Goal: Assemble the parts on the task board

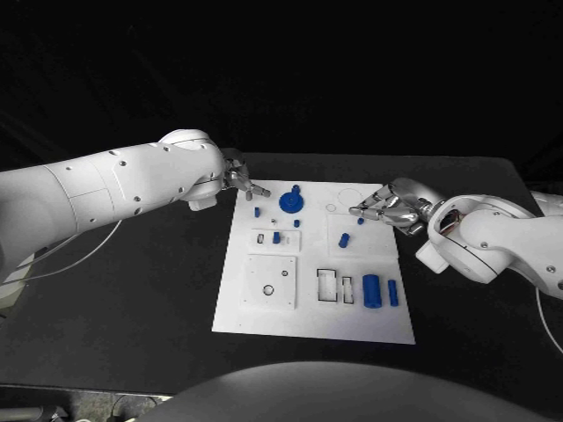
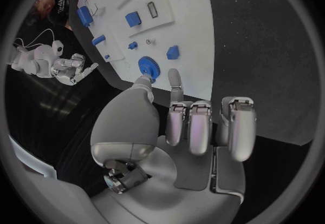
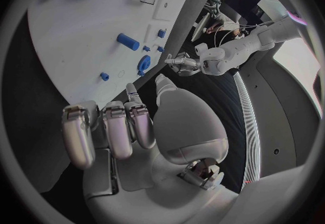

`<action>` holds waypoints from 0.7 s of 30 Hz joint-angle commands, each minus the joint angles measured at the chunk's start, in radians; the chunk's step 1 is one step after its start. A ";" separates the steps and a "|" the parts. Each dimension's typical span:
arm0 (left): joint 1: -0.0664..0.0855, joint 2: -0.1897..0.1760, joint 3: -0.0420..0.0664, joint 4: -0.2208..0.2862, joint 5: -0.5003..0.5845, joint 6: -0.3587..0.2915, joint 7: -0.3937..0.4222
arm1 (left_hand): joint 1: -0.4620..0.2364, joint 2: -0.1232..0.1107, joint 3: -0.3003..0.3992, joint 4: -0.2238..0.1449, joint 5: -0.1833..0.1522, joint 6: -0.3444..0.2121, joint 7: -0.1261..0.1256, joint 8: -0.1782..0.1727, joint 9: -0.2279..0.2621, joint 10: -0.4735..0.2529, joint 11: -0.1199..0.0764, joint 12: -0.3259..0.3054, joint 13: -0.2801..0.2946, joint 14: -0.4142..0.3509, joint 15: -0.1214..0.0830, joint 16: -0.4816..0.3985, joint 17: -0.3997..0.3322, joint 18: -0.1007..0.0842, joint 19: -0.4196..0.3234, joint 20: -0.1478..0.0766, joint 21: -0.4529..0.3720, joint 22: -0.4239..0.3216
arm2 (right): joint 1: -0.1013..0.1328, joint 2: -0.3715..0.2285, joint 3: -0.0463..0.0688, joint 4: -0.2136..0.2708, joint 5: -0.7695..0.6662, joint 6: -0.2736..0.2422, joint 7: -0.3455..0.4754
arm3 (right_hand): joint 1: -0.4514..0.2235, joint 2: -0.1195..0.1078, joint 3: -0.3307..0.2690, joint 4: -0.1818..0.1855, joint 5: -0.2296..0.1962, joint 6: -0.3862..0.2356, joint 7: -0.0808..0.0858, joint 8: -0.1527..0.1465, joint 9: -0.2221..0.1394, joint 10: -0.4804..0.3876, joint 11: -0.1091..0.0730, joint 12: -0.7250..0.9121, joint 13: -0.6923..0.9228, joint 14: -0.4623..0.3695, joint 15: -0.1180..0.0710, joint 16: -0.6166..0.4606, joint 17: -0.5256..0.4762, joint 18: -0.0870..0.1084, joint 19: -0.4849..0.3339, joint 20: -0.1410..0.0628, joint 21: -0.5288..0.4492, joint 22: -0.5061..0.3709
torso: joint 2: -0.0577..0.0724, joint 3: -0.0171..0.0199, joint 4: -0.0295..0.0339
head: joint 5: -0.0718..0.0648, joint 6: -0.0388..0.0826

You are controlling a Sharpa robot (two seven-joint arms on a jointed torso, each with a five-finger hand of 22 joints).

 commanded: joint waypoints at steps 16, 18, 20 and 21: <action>-0.001 0.038 -0.005 -0.050 -0.038 0.092 -0.040 | 0.036 0.013 0.011 -0.003 -0.012 -0.026 0.011 -0.058 -0.030 0.104 0.005 0.002 0.263 0.106 -0.002 0.003 0.263 -0.015 0.103 -0.005 0.002 0.263 | -0.001 0.007 0.000 -0.001 -0.008 0.011 0.001 | 0.007 0.003 0.000 -0.004 0.004 -0.003 0.005 0.004 -0.001 0.107 0.007 -0.005 0.263 0.102 0.007 0.004 0.263 -0.014 0.106 0.008 0.004 0.263 | 0.000 0.0000 -0.0004 | 0.001 0.003; -0.002 0.041 -0.005 -0.054 -0.038 0.096 -0.038 | 0.039 0.015 0.012 -0.003 -0.012 -0.026 0.012 -0.061 -0.033 0.104 0.006 0.002 0.263 0.106 -0.002 0.003 0.263 -0.015 0.103 -0.005 0.002 0.263 | -0.001 0.008 0.000 -0.001 -0.008 0.011 0.001 | 0.007 0.003 0.000 -0.004 0.004 -0.003 0.005 0.004 -0.001 0.107 0.007 -0.005 0.263 0.102 0.007 0.004 0.263 -0.014 0.106 0.008 0.004 0.263 | 0.001 -0.0003 -0.0010 | 0.001 0.003; -0.003 0.046 -0.005 -0.059 -0.038 0.101 -0.036 | 0.042 0.016 0.013 -0.003 -0.012 -0.025 0.012 -0.063 -0.035 0.104 0.006 0.002 0.263 0.106 -0.001 0.003 0.263 -0.015 0.103 -0.005 0.002 0.263 | -0.001 0.009 0.000 -0.001 -0.008 0.011 0.001 | 0.007 0.003 0.000 -0.004 0.004 -0.003 0.005 0.004 -0.001 0.107 0.007 -0.005 0.263 0.102 0.007 0.004 0.263 -0.014 0.106 0.008 0.004 0.263 | 0.001 -0.0007 -0.0018 | 0.001 0.003; -0.004 0.048 -0.005 -0.061 -0.038 0.104 -0.035 | 0.042 0.016 0.013 -0.003 -0.012 -0.025 0.012 -0.063 -0.035 0.104 0.006 0.002 0.263 0.106 -0.001 0.003 0.263 -0.015 0.103 -0.005 0.002 0.263 | -0.001 0.009 0.000 0.000 -0.008 0.011 0.001 | 0.007 0.003 0.000 -0.004 0.004 -0.003 0.005 0.004 -0.001 0.107 0.007 -0.005 0.263 0.102 0.007 0.004 0.263 -0.014 0.106 0.008 0.004 0.263 | 0.001 -0.0005 -0.0013 | 0.000 0.003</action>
